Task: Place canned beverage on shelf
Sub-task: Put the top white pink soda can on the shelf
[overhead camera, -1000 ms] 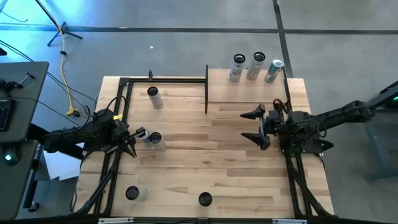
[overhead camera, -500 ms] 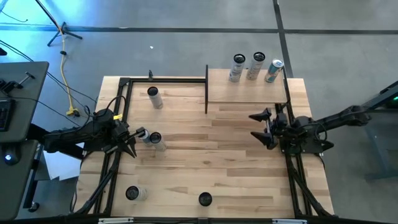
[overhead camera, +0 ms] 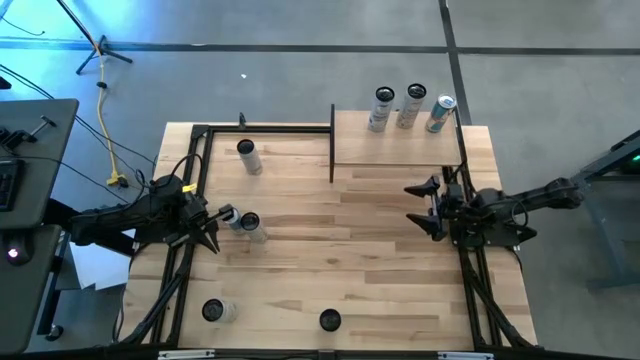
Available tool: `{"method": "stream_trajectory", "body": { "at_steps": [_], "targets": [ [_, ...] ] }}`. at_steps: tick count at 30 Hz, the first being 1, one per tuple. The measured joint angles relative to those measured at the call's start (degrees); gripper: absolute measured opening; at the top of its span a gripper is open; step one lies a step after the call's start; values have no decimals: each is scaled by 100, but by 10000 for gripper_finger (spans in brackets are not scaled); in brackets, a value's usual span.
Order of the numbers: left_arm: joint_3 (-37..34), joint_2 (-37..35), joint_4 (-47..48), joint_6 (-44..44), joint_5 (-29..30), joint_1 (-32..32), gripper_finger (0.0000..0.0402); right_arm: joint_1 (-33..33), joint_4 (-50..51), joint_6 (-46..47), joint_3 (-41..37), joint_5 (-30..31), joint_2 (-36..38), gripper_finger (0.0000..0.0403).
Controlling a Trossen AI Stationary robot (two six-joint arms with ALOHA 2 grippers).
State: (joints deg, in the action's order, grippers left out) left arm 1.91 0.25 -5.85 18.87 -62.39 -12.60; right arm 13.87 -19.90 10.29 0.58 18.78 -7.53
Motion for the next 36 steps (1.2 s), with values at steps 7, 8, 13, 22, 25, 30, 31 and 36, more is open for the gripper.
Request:
{"method": "stream_trajectory", "body": {
  "at_steps": [7,8,13,22,25,30,31,36],
  "targets": [
    [0,0,0,0,0,-1,3,0,845,15,0,5,494,389],
    [0,-1,0,0,0,0,3,0,856,17,0,5,493,389],
    [0,0,0,0,0,0,3,0,855,15,0,3,492,389],
    [0,-1,0,0,0,0,3,0,855,16,0,1,492,389],
    [0,-2,0,8,0,-1,3,0,855,15,0,1,492,389],
    [0,-2,0,44,0,0,3,0,855,15,0,-1,492,389],
    [0,0,0,44,0,0,3,0,854,15,0,-1,492,389],
    [0,-2,0,48,0,0,3,0,854,15,0,-19,490,389]
  ]
}}
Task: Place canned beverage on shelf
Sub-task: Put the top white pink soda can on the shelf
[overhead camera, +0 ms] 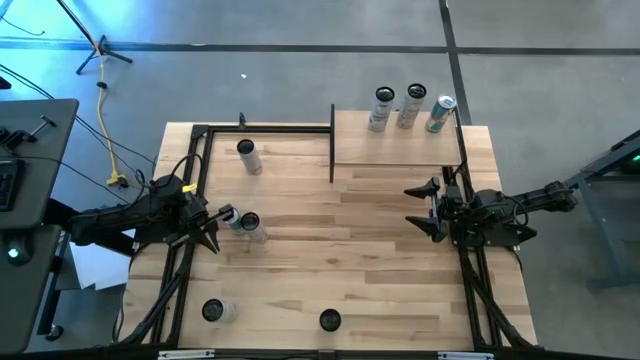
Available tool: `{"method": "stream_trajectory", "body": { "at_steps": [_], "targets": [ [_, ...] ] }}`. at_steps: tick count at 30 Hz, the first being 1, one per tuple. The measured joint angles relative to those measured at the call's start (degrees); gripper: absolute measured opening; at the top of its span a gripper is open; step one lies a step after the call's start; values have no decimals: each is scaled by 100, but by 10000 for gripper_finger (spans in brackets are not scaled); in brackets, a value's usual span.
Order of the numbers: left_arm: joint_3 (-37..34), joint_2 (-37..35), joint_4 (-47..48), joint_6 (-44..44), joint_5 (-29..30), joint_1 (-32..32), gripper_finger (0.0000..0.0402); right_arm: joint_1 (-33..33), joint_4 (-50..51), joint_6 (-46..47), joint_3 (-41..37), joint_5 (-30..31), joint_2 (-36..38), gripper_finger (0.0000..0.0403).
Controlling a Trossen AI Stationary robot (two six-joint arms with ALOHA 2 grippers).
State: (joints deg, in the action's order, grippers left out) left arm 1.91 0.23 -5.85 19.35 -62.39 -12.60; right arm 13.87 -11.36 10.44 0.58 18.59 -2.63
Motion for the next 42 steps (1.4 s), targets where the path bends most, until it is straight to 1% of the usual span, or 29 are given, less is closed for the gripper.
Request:
{"method": "stream_trajectory", "body": {
  "at_steps": [10,15,18,21,23,25,27,29,32,33,34,35,37,40,42],
  "targets": [
    [0,1,0,158,0,0,3,0,-2,0,0,2,0,389],
    [0,2,2,590,0,0,3,0,-2,0,0,2,0,389],
    [0,0,2,494,0,-2,3,0,-2,0,0,4,0,389],
    [0,0,0,148,20,-2,3,0,-2,0,0,7,0,389],
    [0,1,-9,-23,175,0,3,0,-2,0,0,12,0,389],
    [0,0,-59,169,476,2,3,0,-2,0,0,28,0,389],
    [0,0,-142,537,1074,2,3,0,-2,0,0,28,0,389],
    [2,0,-251,739,2108,-3,3,-2,-2,0,0,28,0,389],
    [2,1,-139,1209,3997,-14,3,-1,-2,1,-1,26,0,389],
    [2,0,-42,1352,4540,-15,3,-1,-2,0,-2,26,0,389],
    [-1,8,82,1476,4971,-15,3,-2,-2,0,-2,26,0,389],
    [-22,27,128,1554,5229,-13,3,-2,-2,0,-2,26,0,389],
    [-50,37,18,1495,5255,-13,3,-2,-2,0,-2,24,0,389],
    [-81,52,-934,1148,4870,17,3,-2,-2,0,-2,24,0,389],
    [-86,53,-1343,1003,4763,112,3,0,-2,0,-2,24,0,389]
  ]
}}
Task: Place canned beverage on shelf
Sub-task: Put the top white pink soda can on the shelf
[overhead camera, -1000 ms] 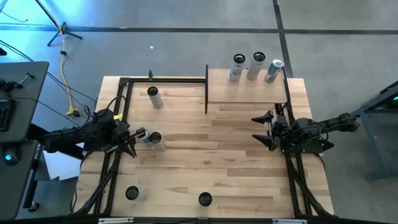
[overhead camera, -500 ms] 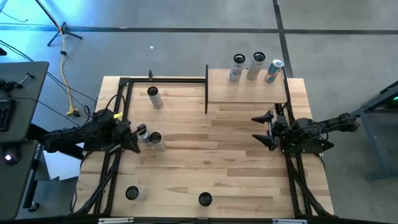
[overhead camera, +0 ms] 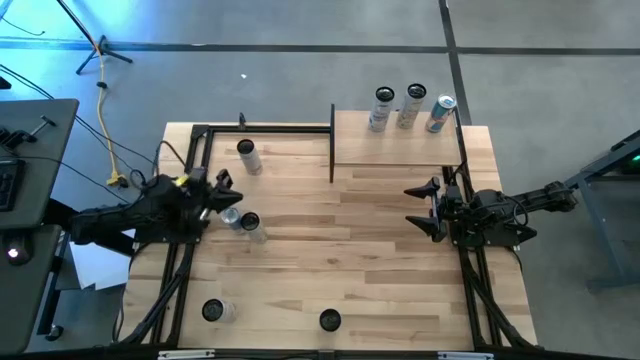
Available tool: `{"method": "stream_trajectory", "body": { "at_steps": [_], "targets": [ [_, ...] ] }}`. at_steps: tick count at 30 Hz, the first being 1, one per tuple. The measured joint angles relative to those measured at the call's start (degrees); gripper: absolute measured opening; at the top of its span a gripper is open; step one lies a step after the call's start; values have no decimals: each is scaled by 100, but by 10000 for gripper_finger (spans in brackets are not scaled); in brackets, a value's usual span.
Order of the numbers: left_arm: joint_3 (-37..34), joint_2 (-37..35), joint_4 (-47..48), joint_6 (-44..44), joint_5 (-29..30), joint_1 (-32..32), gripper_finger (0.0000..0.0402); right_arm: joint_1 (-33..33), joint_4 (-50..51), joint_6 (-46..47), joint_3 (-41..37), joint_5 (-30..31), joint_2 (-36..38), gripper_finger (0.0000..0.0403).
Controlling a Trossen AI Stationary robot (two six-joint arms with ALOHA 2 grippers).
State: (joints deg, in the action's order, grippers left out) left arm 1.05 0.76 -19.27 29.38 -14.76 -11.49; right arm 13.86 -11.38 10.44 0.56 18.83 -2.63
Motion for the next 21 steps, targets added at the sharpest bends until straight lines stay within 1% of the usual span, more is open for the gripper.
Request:
{"method": "stream_trajectory", "body": {
  "at_steps": [2,3,7,9,12,14,16,19,21],
  "targets": [
    [-1,1,-171,-36,140,134,3,0,0,0,0,-2,0,389],
    [-1,8,-176,-9,349,224,3,-1,0,0,0,-1,0,389],
    [-6,262,-202,318,1683,683,3,-2,0,2,0,-2,0,389],
    [-17,575,-567,259,2080,932,3,-2,0,0,0,-2,0,389],
    [-12,1317,-1762,-230,2227,1334,3,-2,0,0,0,-3,0,389],
    [111,1968,-2317,-612,2333,1584,3,-1,0,0,0,-4,0,389],
    [427,2641,-2423,-830,2591,1795,3,0,0,0,0,-4,0,389],
    [1072,3627,-2345,-914,3048,1969,3,-1,0,0,0,-19,0,389],
    [1531,4220,-2244,-994,3088,1993,3,-1,0,0,0,-32,0,389]
  ]
}}
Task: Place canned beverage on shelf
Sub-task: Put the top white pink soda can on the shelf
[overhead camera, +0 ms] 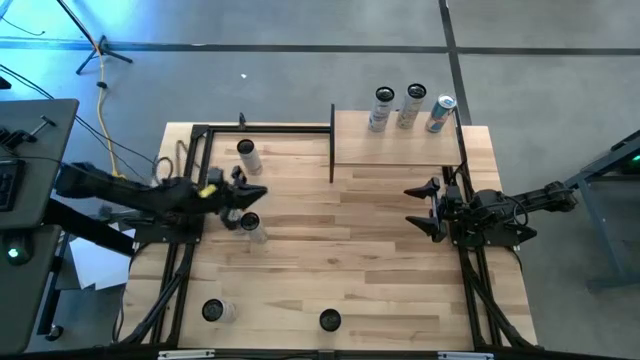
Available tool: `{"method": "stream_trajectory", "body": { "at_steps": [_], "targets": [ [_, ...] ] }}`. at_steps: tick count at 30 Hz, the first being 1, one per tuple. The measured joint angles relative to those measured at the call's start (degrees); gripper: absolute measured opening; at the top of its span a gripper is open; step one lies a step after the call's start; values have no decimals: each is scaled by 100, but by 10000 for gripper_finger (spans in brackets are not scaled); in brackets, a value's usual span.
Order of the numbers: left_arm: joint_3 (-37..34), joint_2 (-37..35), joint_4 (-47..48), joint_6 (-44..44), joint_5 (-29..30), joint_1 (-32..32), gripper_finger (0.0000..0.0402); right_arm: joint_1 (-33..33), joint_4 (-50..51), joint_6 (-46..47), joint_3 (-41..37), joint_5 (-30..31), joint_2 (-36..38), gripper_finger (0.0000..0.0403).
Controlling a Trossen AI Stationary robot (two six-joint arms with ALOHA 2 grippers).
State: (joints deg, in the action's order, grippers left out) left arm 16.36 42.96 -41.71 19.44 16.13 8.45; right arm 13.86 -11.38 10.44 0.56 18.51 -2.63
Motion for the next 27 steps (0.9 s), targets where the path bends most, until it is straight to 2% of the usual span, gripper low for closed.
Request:
{"method": "stream_trajectory", "body": {
  "at_steps": [5,9,15,23,27],
  "targets": [
    [972,1028,278,-1,38,-72,3,-1,2,0,0,3,0,389],
    [1349,1470,287,133,374,-285,3,-1,0,0,0,5,0,389],
    [1488,1759,312,134,408,-442,3,-1,0,0,0,10,0,389],
    [1484,1907,796,136,416,-447,3,0,0,0,0,12,0,389],
    [1484,2002,850,134,710,-543,3,1,0,0,0,17,0,389]
  ]
}}
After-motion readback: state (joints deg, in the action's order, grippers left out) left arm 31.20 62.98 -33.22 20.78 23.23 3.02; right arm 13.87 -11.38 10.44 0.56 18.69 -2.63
